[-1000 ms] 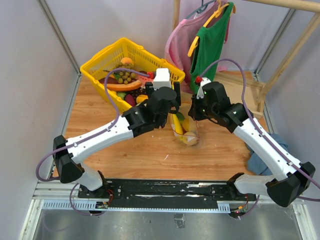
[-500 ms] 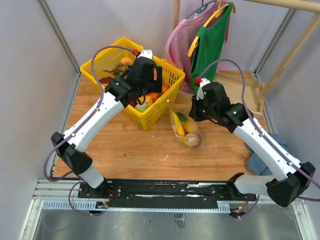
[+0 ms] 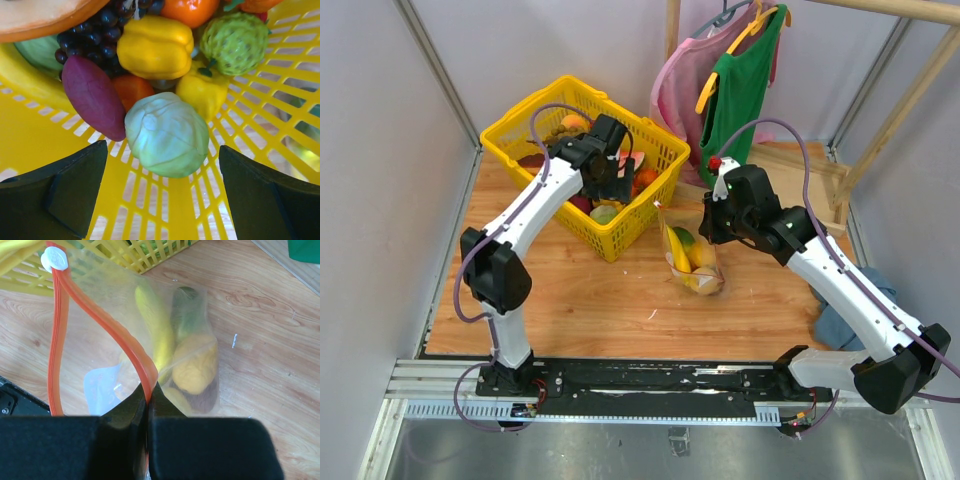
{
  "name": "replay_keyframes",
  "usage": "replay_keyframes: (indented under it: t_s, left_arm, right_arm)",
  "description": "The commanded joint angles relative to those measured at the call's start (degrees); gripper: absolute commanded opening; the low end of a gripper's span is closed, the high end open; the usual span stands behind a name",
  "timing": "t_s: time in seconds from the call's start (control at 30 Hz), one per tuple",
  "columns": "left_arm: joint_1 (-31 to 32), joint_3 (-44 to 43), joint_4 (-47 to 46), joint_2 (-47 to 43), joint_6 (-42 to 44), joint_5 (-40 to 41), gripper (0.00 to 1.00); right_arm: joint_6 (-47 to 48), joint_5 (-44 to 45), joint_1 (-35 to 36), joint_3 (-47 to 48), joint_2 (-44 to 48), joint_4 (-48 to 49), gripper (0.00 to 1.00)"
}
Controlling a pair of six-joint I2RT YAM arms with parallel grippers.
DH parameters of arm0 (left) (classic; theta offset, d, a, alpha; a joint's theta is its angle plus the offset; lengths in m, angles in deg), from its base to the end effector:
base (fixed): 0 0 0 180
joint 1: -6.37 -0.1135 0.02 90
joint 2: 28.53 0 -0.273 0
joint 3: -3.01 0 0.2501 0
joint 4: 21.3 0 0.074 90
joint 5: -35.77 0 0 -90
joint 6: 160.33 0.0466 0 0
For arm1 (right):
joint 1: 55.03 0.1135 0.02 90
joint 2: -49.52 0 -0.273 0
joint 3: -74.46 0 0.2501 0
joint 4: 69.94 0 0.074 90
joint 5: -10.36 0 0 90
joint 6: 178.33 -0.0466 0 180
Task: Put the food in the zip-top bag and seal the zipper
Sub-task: Pick up the fake vegetable from the bin.
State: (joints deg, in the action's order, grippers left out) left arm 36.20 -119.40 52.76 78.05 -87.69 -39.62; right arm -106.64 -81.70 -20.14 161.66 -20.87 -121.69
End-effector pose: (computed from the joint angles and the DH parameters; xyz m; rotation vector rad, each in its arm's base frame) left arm 0.3539 -0.1894 0.3421 0.1834 2.5303 0.0090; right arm 0.2177 0.1539 0.3739 -0.3432 2.2102 0.5580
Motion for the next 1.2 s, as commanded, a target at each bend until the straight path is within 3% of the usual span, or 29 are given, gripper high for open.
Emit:
replay_keyframes:
  t_s: [0.0,0.47,0.6,0.8,1.0,1.17]
  left_arm:
    - [-0.63,1.47,2.06,1.31,1.45,-5.02,0.97]
    - [-1.06,8.63,-0.11,6.61,2.16,-8.54,0.97]
    - [-1.08,10.76,-1.35,7.70,2.25,-10.03,0.91]
    - [-1.08,9.89,-1.50,5.92,2.05,-10.81,0.65]
    - [-1.08,6.35,-2.07,1.62,0.75,-8.71,0.23]
    - [-1.07,6.10,-4.67,-3.19,-0.61,-7.62,0.16]
  right_arm:
    - [0.68,0.42,0.64,0.67,0.29,0.52,0.01]
    - [0.97,0.24,0.70,-0.29,0.61,1.13,0.01]
    - [0.89,0.04,0.70,-0.37,0.51,1.30,0.00]
    - [0.68,0.45,0.70,-0.34,0.84,1.22,0.01]
    - [0.48,0.74,0.70,-0.02,0.71,0.99,0.01]
    - [0.20,1.13,0.69,0.44,0.67,0.57,0.00]
